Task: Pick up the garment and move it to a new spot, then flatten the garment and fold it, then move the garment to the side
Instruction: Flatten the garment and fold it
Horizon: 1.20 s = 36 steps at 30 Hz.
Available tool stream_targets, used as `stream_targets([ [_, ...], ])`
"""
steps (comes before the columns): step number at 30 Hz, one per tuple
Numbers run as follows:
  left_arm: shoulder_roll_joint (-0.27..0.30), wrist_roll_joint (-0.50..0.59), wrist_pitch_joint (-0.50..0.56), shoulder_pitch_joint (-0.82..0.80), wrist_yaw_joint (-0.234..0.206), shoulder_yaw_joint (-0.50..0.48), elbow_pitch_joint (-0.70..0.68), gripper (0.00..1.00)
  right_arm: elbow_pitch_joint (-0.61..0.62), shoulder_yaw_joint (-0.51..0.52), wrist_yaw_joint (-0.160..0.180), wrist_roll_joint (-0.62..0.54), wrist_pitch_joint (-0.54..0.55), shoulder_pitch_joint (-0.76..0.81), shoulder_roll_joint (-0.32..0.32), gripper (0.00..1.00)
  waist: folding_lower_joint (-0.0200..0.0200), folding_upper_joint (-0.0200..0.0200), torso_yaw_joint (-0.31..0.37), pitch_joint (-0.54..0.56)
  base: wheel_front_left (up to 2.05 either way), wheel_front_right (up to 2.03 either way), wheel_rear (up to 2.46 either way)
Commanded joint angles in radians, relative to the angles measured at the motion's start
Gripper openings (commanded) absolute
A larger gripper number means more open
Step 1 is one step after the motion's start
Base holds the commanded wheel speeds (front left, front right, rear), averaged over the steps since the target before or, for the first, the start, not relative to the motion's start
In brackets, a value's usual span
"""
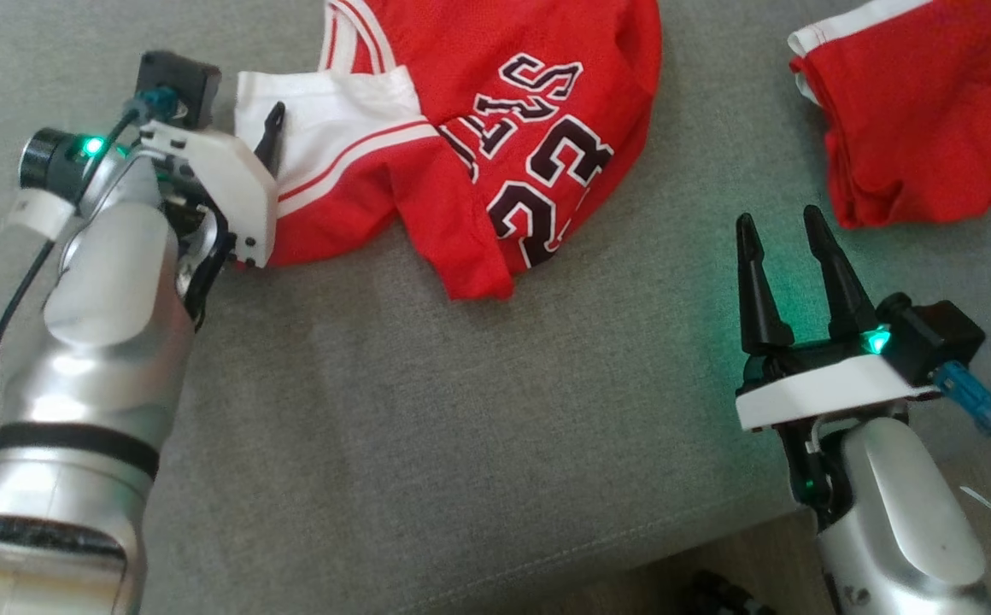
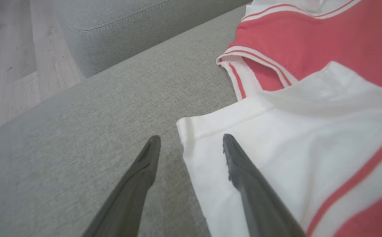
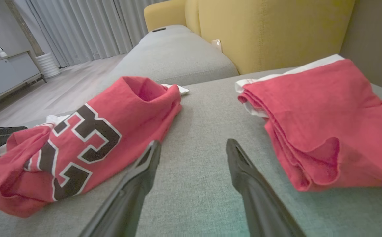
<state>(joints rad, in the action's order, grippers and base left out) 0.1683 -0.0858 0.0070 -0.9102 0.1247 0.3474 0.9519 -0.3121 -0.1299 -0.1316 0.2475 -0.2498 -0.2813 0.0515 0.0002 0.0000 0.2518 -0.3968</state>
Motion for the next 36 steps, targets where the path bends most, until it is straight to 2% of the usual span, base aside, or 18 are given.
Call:
stream_targets([
  [1,0.037,-0.017,-0.004,-0.05,0.005,-0.003,-0.008,1.0,0.03,-0.026,0.001,0.008,-0.011,-0.02,-0.001,1.0,-0.0002,0.0,0.01,-0.015,0.0,0.0,0.0],
  [10,0.057,-0.102,-0.004,-0.119,0.006,0.097,0.089,1.0,0.042,-0.028,0.001,0.017,-0.012,-0.027,-0.001,1.0,-0.0002,0.0,0.017,-0.035,0.0,0.0,0.0],
  [11,0.055,-0.116,-0.002,-0.122,0.006,0.112,0.097,0.33,0.043,-0.028,0.001,0.017,-0.012,-0.027,-0.001,1.0,-0.0002,0.0,0.016,-0.035,0.0,0.0,0.0],
  [12,0.053,-0.132,-0.003,-0.122,0.006,0.13,0.1,0.0,0.043,-0.027,0.001,0.018,-0.012,-0.026,-0.001,1.0,-0.0002,0.0,0.016,-0.034,0.0,0.0,0.0],
  [16,0.059,-0.201,-0.035,-0.126,0.006,0.189,0.089,0.0,0.035,-0.015,0.001,0.016,-0.012,-0.025,-0.001,1.0,-0.0002,0.0,0.007,-0.018,0.0,0.0,0.0],
  [20,0.086,-0.243,-0.149,-0.152,0.006,0.225,0.049,0.0,0.024,-0.001,0.001,0.012,-0.012,-0.029,-0.001,1.0,-0.0002,0.0,-0.007,0.01,0.0,0.0,0.0],
  [22,0.1,-0.247,-0.219,-0.18,0.006,0.229,0.023,0.0,0.022,0.005,0.001,0.011,-0.012,-0.031,-0.001,1.0,-0.0002,0.0,-0.017,0.027,0.0,0.0,0.0],
  [25,0.122,-0.237,-0.264,-0.22,-0.005,0.207,-0.04,0.0,0.018,0.008,0.001,0.009,-0.012,-0.03,-0.001,1.0,-0.0002,0.0,-0.034,0.052,0.0,0.0,0.0],
  [28,0.15,-0.211,-0.268,-0.225,-0.035,0.161,-0.2,0.0,0.011,0.012,0.001,0.002,-0.012,-0.025,-0.001,1.0,-0.0002,0.0,-0.061,0.074,0.0,0.0,0.0],
  [32,0.215,-0.155,-0.268,-0.125,-0.074,0.075,-0.443,0.0,-0.003,0.016,0.001,-0.012,-0.012,-0.014,-0.001,1.0,-0.0002,0.0,-0.115,0.114,0.0,0.0,0.0],
  [36,0.258,-0.12,-0.269,-0.018,-0.081,0.025,-0.558,0.0,-0.02,0.009,0.001,-0.02,-0.012,-0.003,-0.001,1.0,-0.0002,0.0,-0.156,0.143,0.0,0.0,0.0],
])
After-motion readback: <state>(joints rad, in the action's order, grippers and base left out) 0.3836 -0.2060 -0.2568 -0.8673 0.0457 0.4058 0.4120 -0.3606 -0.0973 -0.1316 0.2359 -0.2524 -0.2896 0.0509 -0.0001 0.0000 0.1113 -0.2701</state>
